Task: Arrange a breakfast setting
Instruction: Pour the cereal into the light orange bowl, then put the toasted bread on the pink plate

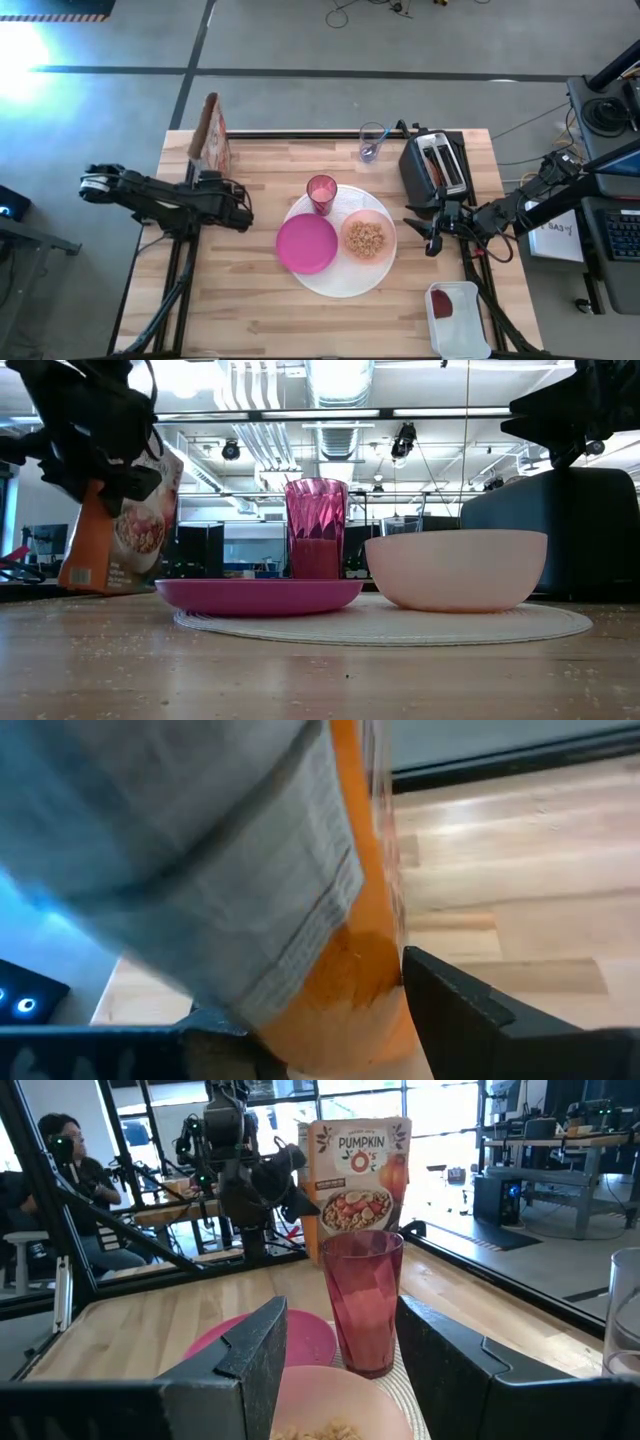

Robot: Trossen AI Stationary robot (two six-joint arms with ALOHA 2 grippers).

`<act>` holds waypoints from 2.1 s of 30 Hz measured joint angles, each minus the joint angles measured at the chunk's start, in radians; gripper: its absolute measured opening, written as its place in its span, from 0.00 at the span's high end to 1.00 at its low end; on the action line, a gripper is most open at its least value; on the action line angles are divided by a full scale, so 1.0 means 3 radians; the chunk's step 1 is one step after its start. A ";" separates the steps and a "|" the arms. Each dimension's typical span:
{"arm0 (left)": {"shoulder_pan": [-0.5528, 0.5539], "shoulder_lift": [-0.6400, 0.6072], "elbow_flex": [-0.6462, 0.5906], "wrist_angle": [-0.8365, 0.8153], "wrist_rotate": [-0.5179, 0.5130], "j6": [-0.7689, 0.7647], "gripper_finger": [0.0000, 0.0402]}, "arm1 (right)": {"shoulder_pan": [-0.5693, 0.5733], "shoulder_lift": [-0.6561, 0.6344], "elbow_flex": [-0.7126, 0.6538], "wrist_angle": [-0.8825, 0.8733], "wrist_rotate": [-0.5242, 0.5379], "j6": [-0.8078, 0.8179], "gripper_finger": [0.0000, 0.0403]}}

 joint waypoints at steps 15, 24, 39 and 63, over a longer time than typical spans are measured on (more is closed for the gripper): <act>-0.0659 0.0000 0.0033 0.0065 0.0736 0.0000 0.60 | 0.0000 0.0000 0.0000 0.0000 0.0001 0.0000 0.56; -0.1228 0.0000 0.0233 0.0328 0.1472 0.0294 0.60 | 0.0000 0.0000 0.0000 -0.0001 0.0000 0.0000 0.56; -0.1505 0.0000 0.0439 0.2049 0.0989 0.1982 0.60 | 0.0001 0.0000 0.0000 0.0000 0.0001 0.0000 0.56; -0.1491 0.0000 0.1028 0.2385 0.0640 0.2725 0.60 | 0.0001 0.0000 0.0000 -0.0001 0.0000 0.0000 0.56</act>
